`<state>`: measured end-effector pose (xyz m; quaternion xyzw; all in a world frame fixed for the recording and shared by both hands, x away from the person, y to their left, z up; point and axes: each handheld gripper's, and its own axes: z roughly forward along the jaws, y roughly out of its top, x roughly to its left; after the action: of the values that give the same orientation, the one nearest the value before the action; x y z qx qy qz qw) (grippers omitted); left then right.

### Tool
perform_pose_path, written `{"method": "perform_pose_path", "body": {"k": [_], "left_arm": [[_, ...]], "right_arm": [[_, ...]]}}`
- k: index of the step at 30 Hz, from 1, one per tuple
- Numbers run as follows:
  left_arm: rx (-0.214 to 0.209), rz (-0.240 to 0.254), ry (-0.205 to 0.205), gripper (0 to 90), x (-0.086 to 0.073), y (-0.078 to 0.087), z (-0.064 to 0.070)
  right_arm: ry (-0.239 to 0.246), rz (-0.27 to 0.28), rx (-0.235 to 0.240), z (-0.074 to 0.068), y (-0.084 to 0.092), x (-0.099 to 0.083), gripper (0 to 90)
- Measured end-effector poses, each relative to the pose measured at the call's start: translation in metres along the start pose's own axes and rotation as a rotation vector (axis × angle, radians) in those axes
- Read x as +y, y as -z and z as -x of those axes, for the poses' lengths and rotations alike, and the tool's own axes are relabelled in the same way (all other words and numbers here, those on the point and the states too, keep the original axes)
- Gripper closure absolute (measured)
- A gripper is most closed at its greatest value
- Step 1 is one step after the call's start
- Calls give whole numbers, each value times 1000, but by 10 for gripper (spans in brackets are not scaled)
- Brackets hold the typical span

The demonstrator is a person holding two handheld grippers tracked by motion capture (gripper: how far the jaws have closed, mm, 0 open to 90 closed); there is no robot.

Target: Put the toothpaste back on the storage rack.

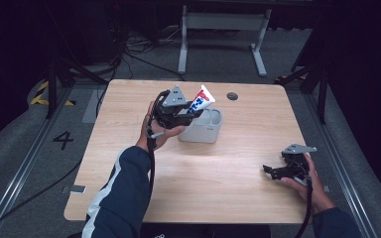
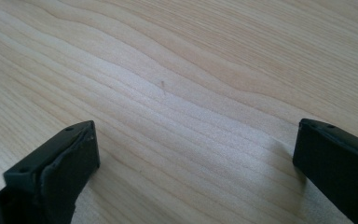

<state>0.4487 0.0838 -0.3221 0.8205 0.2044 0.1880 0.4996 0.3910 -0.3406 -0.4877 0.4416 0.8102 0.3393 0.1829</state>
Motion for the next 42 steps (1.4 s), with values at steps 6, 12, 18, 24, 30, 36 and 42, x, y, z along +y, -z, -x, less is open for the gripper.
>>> {"method": "perform_pose_path", "body": {"k": [6,12,18,24,30,36,42], "left_arm": [[16,30,24,632,1,-7,-4],[28,61,47,632,1,-13,-8],[34,86,67,633,0,-20,-11],[37,116,75,633,-1,-29,-14],[46,129,92,633,-4,-37,-17],[54,140,106,633,-6,-44,-16],[62,147,120,632,-11,-51,-18]], "right_arm": [[2,-1,0,0,0,0,3],[2,-1,0,0,0,0,3],[2,-1,0,0,0,0,3],[0,0,0,0,0,0,3],[2,-1,0,0,0,0,3],[0,0,0,0,0,0,3],[3,0,1,0,0,0,3]]}}
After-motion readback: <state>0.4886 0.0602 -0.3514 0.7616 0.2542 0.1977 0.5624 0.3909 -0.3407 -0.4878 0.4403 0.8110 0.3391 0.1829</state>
